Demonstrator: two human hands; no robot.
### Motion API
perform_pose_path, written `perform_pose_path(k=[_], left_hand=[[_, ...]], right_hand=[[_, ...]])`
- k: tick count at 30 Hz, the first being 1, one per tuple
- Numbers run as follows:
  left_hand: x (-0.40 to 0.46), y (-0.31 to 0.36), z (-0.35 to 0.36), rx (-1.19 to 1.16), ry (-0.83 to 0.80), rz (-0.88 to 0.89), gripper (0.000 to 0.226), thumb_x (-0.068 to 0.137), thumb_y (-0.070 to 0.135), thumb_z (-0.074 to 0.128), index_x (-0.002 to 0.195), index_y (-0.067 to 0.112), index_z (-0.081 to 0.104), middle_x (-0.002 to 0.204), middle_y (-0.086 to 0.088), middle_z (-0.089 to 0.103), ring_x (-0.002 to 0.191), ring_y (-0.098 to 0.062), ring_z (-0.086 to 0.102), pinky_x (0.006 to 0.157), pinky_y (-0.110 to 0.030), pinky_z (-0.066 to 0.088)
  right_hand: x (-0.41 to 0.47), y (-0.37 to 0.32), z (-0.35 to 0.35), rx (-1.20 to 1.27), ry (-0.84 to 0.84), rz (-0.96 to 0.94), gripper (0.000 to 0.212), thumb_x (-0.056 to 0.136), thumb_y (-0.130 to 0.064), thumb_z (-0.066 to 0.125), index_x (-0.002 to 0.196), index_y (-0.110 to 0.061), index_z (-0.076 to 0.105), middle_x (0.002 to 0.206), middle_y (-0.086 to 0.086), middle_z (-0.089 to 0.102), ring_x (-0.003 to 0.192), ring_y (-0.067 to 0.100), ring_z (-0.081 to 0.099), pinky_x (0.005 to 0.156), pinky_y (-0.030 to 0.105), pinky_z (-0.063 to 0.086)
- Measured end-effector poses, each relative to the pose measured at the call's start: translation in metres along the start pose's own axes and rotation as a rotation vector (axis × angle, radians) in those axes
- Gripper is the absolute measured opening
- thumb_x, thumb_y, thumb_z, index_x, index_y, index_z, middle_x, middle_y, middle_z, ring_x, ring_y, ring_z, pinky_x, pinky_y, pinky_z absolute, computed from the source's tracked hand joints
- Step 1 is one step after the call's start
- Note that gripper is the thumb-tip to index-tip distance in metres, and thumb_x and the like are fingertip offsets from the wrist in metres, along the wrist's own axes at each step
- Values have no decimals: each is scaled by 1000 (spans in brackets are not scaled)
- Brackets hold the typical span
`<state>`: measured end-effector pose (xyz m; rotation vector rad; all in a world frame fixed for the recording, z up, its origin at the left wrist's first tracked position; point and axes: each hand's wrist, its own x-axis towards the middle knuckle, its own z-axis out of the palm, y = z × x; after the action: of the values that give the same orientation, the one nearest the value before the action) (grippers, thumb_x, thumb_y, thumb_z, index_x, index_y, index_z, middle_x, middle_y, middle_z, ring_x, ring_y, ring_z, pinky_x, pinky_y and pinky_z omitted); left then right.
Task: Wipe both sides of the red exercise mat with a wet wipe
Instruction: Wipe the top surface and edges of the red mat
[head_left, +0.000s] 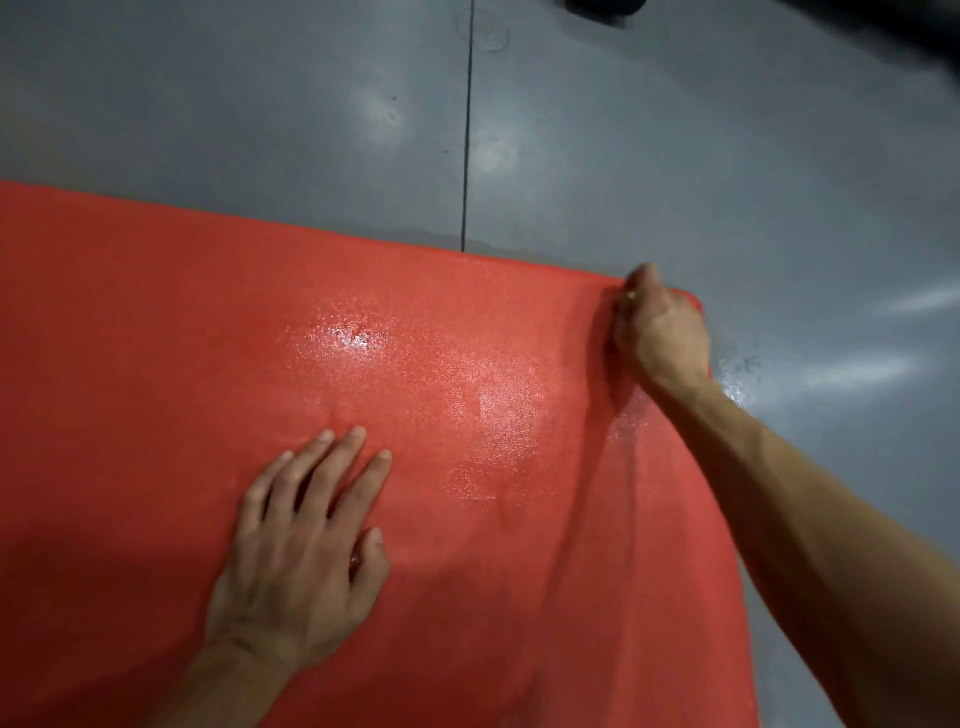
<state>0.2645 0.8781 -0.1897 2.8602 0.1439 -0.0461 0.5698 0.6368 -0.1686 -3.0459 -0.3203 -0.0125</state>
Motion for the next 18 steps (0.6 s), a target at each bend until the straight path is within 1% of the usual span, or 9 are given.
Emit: perform_pose_path(k=[3, 5, 7, 9, 11, 12, 14, 16, 18], left_hand=[[0, 0, 0, 2, -11, -7, 65, 82, 36, 47, 143, 17, 60, 155, -10, 48, 143, -32, 42, 117, -52, 27], [0, 0, 0, 0, -4, -9, 65, 82, 36, 48, 143, 17, 60, 155, -10, 48, 143, -32, 43, 118, -52, 27], [-1, 0, 1, 3, 8, -4, 65, 82, 36, 48, 143, 17, 60, 155, -9, 48, 143, -32, 43, 117, -52, 27], [-1, -1, 0, 1, 12, -5, 65, 82, 35, 48, 143, 17, 60, 155, -9, 48, 143, -32, 43, 117, -52, 28], [-1, 0, 0, 3, 6, -9, 65, 83, 36, 47, 144, 17, 59, 155, -9, 48, 143, -32, 42, 118, -52, 27], [-1, 0, 0, -3, 3, -17, 65, 83, 36, 46, 144, 18, 59, 155, -9, 48, 143, -31, 41, 118, -51, 26], [-2, 0, 1, -14, 9, -22, 64, 83, 37, 46, 143, 19, 59, 155, -8, 47, 144, -30, 40, 120, -49, 24], [-2, 0, 1, -32, 13, -13, 64, 83, 37, 47, 143, 19, 60, 155, -7, 48, 144, -29, 41, 120, -48, 24], [-3, -2, 2, -31, 14, -12, 64, 83, 36, 48, 143, 19, 60, 156, -7, 48, 144, -29, 42, 120, -49, 25]], right_hand=[[-9, 25, 2, 17, 88, 169, 22, 102, -27, 46, 107, -7, 54, 105, 23, 65, 94, 44, 61, 70, 41, 40], [-14, 7, 10, 114, 141, 168, 18, 101, -21, 47, 101, -4, 54, 101, 24, 64, 91, 43, 60, 71, 43, 38], [-19, -34, 18, 213, 115, 7, 14, 99, -18, 48, 97, -5, 54, 94, 21, 64, 85, 40, 58, 68, 42, 33], [-23, -66, 21, 248, 64, -204, 16, 99, -23, 48, 94, -9, 52, 89, 17, 61, 79, 39, 56, 63, 39, 30], [-22, -57, 16, 197, 47, -242, 18, 101, -26, 48, 94, -10, 51, 90, 17, 62, 81, 40, 58, 62, 40, 33], [-19, -42, 12, 151, 46, -200, 17, 102, -26, 48, 96, -10, 52, 95, 18, 64, 85, 41, 60, 63, 42, 37], [-20, -5, -1, 83, 43, -7, 18, 103, -23, 48, 103, -6, 53, 103, 26, 66, 92, 46, 61, 69, 47, 43], [-25, 12, -9, 50, 41, 171, 23, 105, -22, 43, 108, 0, 51, 102, 34, 63, 93, 52, 60, 72, 50, 42], [-25, -14, -3, 60, 38, 170, 20, 103, -18, 42, 107, -1, 51, 98, 34, 63, 91, 51, 60, 70, 49, 40]])
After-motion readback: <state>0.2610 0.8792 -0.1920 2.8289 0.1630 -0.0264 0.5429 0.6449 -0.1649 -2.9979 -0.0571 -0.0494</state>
